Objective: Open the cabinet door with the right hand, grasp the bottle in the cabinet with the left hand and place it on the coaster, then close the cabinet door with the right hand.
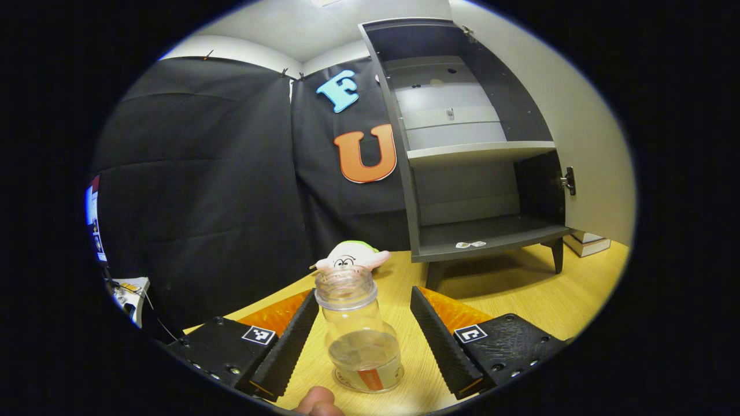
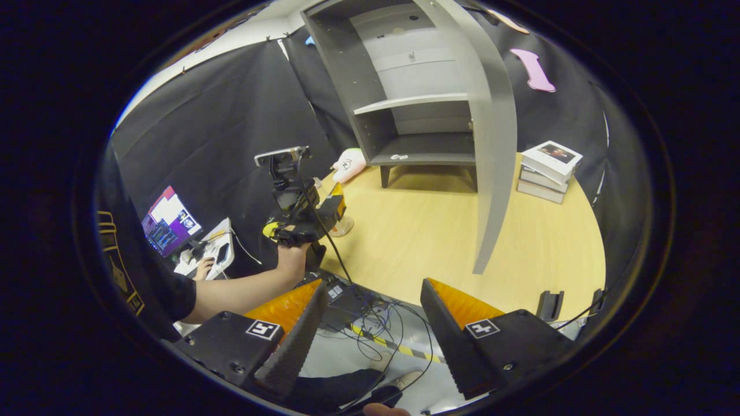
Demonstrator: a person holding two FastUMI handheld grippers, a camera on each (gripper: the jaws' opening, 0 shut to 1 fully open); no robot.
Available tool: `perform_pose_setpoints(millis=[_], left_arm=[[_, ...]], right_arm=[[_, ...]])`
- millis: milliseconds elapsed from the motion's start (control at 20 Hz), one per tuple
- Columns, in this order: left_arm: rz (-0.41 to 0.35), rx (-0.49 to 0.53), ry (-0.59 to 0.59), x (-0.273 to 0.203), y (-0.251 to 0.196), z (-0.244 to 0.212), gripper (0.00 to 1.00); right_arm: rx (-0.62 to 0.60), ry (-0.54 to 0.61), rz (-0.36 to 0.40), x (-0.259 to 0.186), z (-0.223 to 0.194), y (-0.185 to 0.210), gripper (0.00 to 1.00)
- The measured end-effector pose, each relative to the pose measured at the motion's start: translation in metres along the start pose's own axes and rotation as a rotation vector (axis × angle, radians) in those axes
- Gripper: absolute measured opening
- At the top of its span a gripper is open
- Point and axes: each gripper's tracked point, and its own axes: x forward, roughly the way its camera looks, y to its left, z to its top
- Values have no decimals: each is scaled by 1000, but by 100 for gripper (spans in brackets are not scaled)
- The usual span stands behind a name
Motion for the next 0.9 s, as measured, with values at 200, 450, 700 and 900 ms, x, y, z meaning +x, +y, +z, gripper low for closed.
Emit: perform_pose_setpoints(millis=[200, 450, 700, 900], left_arm=[[7, 28, -44, -15, 12, 49, 96], [-94, 37, -110, -92, -2, 170, 96], [-235, -49, -200, -172, -18, 298, 96], [-373, -135, -251, -206, -37, 319, 100]], right_arm=[[0, -59, -1, -14, 19, 3, 100], [-40, -264, -39, -59, 83, -1, 100], [-59, -632, -262, -166, 177, -52, 98], [-67, -711, -319, -198, 226, -75, 96]])
